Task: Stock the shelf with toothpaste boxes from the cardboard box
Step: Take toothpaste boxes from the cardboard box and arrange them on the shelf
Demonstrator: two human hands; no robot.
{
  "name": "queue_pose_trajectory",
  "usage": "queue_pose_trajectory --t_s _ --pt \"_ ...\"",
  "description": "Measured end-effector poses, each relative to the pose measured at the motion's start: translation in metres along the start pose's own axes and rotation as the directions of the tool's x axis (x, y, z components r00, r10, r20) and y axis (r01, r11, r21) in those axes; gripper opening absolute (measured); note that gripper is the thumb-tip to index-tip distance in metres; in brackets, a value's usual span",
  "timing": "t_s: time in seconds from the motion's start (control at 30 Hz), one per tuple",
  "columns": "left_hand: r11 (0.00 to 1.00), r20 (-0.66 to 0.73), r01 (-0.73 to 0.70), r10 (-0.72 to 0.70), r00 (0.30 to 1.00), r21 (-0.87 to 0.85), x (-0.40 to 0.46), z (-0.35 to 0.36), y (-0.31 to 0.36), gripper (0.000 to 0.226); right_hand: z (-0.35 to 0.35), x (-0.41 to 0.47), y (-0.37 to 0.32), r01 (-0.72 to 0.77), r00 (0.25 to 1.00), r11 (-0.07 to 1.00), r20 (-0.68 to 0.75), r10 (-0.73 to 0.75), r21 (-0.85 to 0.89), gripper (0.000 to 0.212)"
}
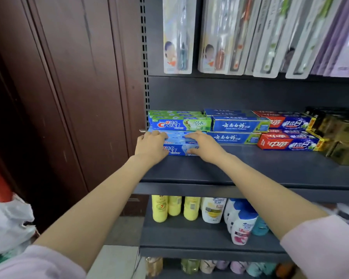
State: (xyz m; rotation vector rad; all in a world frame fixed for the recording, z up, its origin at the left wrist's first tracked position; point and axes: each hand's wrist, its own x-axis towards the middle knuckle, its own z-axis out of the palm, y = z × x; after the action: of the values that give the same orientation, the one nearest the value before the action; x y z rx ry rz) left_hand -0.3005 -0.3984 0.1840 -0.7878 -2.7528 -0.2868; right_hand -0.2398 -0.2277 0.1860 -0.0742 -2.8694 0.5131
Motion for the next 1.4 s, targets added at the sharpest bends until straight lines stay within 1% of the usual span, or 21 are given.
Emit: queue_pose_trajectory --t_s 0.07,0.13,0.27,0.4,0.57,0.67,0.77,0.83,0.93,1.0,1.13,1.17,1.23,1.33,1.4 --pt "0.998 -0.026 -0.032 0.031 0.999 -0.052 -0.003 -0.001 0.012 0.046 -0.008 -0.008 0.002 0.000 0.999 0.998 -0.049 0.002 0.057 0.052" --pt "0.993 -0.049 -0.057 0.052 0.997 -0.101 -0.006 -0.003 0.030 0.042 -0.017 -0.019 0.008 0.002 0.996 0.997 -0.095 0.006 0.078 0.045" --pt "0.976 -0.111 -0.164 0.149 0.983 -0.141 -0.012 -0.008 0.074 0.031 -0.043 -0.051 0.028 -0.010 0.983 0.992 -0.181 0.033 0.125 0.027" --pt "0.944 -0.068 -0.209 0.198 0.978 -0.254 -0.021 -0.009 0.143 0.019 -0.074 -0.100 0.066 -0.069 0.973 0.981 -0.205 0.106 0.182 0.018" --pt "0.894 0.006 -0.262 0.283 0.959 -0.364 -0.040 0.007 0.255 0.014 -0.115 -0.182 0.141 -0.171 0.969 0.976 -0.157 0.191 0.131 0.017" --pt "0.835 0.077 -0.319 0.391 0.917 -0.448 -0.063 0.026 0.333 0.013 -0.137 -0.242 0.198 -0.234 0.967 0.968 -0.086 0.242 0.091 0.016" --pt "0.815 0.187 -0.308 0.444 0.876 -0.490 -0.089 0.049 0.405 0.015 -0.150 -0.295 0.252 -0.285 0.958 0.957 0.009 0.285 0.043 0.014" --pt "0.820 0.315 -0.268 0.465 0.828 -0.505 -0.103 0.070 0.447 0.014 -0.154 -0.328 0.283 -0.319 0.943 0.947 0.107 0.315 0.025 0.015" --pt "0.833 0.495 -0.187 0.472 0.729 -0.520 -0.121 0.105 0.498 0.013 -0.148 -0.367 0.332 -0.369 0.895 0.929 0.259 0.363 -0.029 0.017" --pt "0.846 0.588 -0.122 0.457 0.667 -0.519 -0.129 0.131 0.524 0.011 -0.138 -0.387 0.364 -0.403 0.852 0.912 0.332 0.406 -0.081 0.022" --pt "0.898 0.749 -0.083 0.408 0.522 -0.432 -0.134 0.191 0.564 0.012 -0.111 -0.419 0.428 -0.494 0.749 0.862 0.445 0.490 -0.118 0.024" --pt "0.905 0.779 -0.069 0.397 0.486 -0.419 -0.134 0.208 0.574 0.010 -0.104 -0.426 0.446 -0.511 0.718 0.847 0.468 0.515 -0.149 0.024" --pt "0.914 0.811 -0.051 0.383 0.441 -0.404 -0.138 0.236 0.588 0.010 -0.090 -0.440 0.476 -0.532 0.656 0.820 0.509 0.558 -0.213 0.025" --pt "0.933 0.864 -0.034 0.344 0.367 -0.357 -0.144 0.278 0.610 0.023 -0.069 -0.457 0.519 -0.518 0.587 0.800 0.555 0.589 -0.302 0.030" --pt "0.949 0.891 -0.049 0.309 0.333 -0.311 -0.150 0.298 0.620 0.031 -0.056 -0.465 0.540 -0.500 0.556 0.793 0.573 0.602 -0.348 0.034"
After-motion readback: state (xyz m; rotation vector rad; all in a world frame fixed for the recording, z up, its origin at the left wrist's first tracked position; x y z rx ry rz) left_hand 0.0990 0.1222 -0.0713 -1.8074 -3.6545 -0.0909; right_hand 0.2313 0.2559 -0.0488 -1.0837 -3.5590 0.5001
